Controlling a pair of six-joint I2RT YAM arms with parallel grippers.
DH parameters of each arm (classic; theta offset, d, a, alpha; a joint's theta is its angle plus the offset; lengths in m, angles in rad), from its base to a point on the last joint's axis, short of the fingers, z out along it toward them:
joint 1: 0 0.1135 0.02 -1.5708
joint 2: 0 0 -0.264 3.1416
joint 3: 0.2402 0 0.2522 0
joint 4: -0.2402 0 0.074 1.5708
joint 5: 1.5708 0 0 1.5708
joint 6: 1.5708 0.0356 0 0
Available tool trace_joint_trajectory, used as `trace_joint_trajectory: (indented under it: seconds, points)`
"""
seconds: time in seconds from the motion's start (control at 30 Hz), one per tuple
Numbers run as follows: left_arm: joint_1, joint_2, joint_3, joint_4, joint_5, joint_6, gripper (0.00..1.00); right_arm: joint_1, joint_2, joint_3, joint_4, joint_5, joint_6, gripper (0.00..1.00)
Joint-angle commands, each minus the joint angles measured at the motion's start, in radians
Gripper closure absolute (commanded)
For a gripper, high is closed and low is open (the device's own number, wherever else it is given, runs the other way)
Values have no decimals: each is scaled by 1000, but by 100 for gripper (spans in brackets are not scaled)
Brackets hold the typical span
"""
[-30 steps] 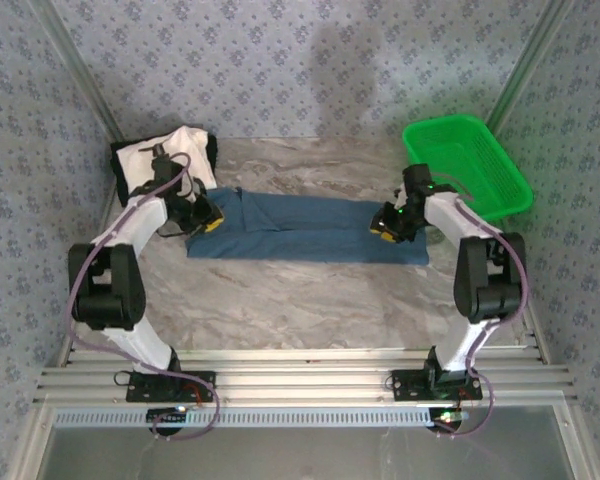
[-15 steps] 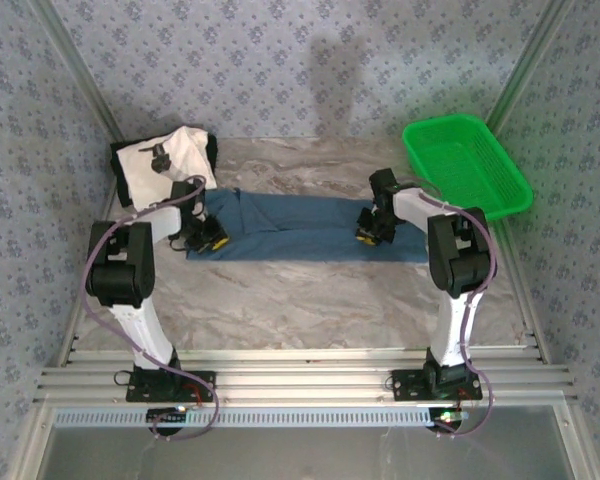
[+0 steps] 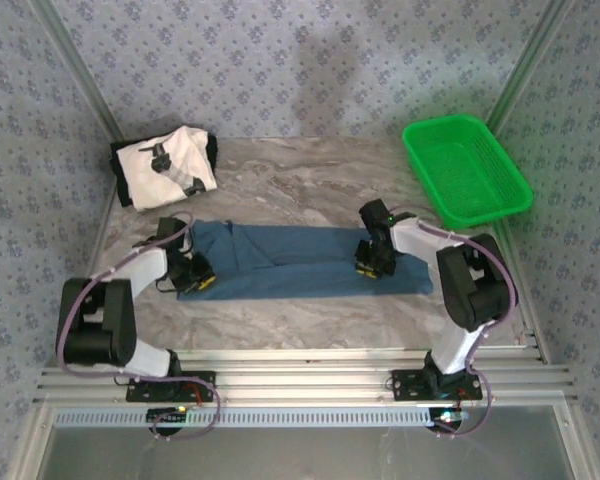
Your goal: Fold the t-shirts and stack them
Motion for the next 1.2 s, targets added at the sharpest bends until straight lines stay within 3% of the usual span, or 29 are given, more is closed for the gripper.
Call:
trace_joint_trajectory:
  seconds: [0.0, 0.17, 0.27, 0.43, 0.63, 0.87, 1.17]
  points:
    - [-3, -120, -5, -83, -16, -45, 79, 27, -28, -63, -77, 35, 63, 72]
    - [-74, -199, 136, -151, 34, -101, 68, 47, -117, 10, -123, 33, 28, 49]
    - [-126, -219, 166, -141, 86, -173, 58, 61, -211, 34, -113, 6, -38, 30]
    - [-214, -164, 121, -2, 135, -304, 46, 73, -409, 9, -54, -44, -166, 7]
    - [-239, -45, 38, 251, 156, -419, 46, 60, -518, -6, -72, -132, -237, 5]
    - [-281, 77, 80, 250, 117, -422, 47, 57, -594, -35, -57, -159, -232, 3]
    - [-303, 157, 131, 225, 52, -424, 60, 47, -605, -23, -89, -161, -245, 0]
